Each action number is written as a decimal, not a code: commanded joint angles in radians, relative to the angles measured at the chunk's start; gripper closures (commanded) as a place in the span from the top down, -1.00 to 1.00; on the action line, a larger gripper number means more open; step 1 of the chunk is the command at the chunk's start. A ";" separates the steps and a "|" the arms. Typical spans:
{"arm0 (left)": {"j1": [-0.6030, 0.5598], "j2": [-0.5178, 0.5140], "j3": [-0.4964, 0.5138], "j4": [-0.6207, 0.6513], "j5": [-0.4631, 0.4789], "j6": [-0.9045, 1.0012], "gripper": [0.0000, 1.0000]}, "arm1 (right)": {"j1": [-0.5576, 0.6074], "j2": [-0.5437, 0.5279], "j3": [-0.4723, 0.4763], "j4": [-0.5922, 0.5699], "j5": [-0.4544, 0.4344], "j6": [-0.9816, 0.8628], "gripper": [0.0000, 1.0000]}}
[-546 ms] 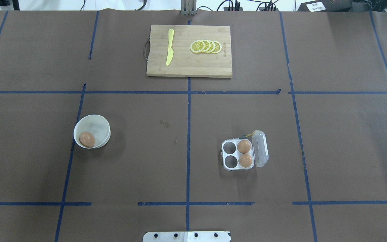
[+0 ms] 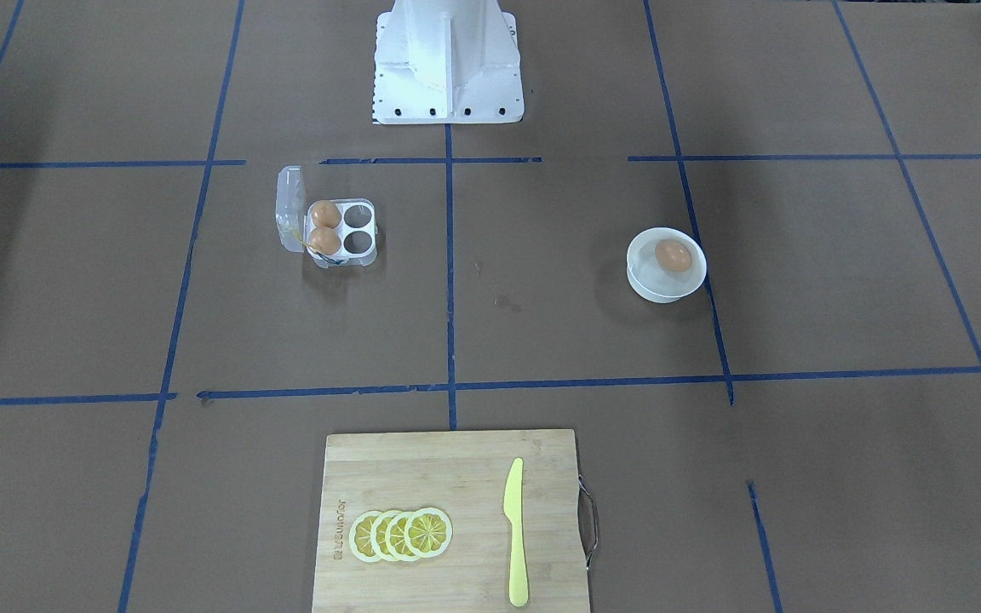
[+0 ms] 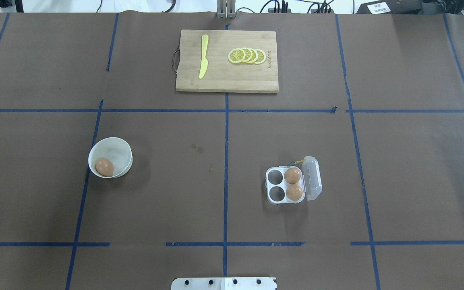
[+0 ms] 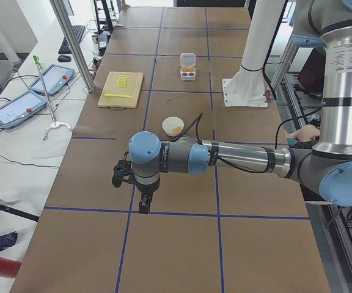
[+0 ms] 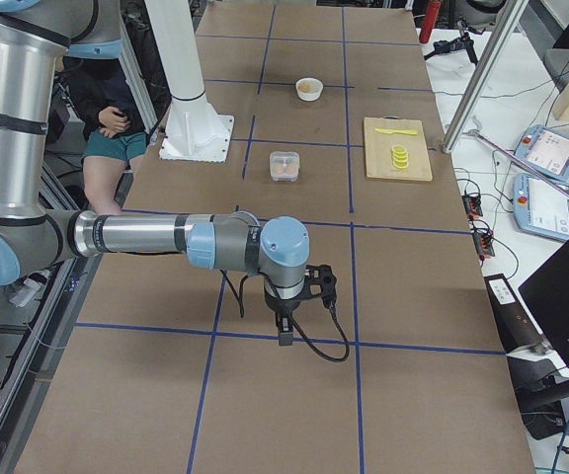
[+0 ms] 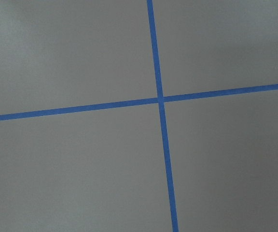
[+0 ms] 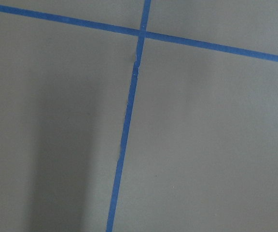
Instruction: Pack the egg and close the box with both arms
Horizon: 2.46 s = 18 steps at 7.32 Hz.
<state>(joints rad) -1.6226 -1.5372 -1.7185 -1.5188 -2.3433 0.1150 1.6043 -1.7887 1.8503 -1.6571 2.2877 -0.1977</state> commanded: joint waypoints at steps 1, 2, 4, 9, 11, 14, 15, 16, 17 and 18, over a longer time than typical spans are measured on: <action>0.004 0.003 0.011 -0.077 0.004 0.005 1.00 | -0.004 0.005 0.003 0.016 0.002 0.006 1.00; 0.007 0.012 0.023 -0.168 0.007 -0.003 1.00 | -0.013 0.006 0.006 0.016 0.009 0.006 1.00; 0.009 0.000 0.074 -0.275 0.004 -0.003 1.00 | -0.015 0.026 0.020 0.017 0.012 0.007 1.00; 0.010 -0.038 0.187 -0.816 0.004 -0.008 1.00 | -0.017 0.134 -0.003 0.095 0.010 0.027 1.00; 0.015 -0.060 0.201 -0.856 -0.002 -0.120 1.00 | -0.017 0.137 -0.005 0.109 0.021 0.030 1.00; 0.200 -0.044 0.159 -0.926 0.004 -0.194 1.00 | -0.027 0.137 -0.005 0.134 0.062 0.035 1.00; 0.284 -0.044 0.101 -0.929 0.018 -0.420 1.00 | -0.027 0.134 -0.003 0.134 0.064 0.035 1.00; 0.378 -0.038 0.030 -0.929 0.109 -0.552 1.00 | -0.027 0.131 -0.003 0.135 0.064 0.035 1.00; 0.485 -0.026 -0.019 -0.928 0.201 -0.706 1.00 | -0.027 0.127 -0.002 0.135 0.064 0.035 1.00; 0.595 -0.026 -0.064 -0.926 0.273 -0.870 1.00 | -0.027 0.124 0.001 0.135 0.070 0.034 1.00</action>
<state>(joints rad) -1.1636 -1.5681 -1.7204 -2.4466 -2.1678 -0.5523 1.5771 -1.6604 1.8487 -1.5220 2.3529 -0.1629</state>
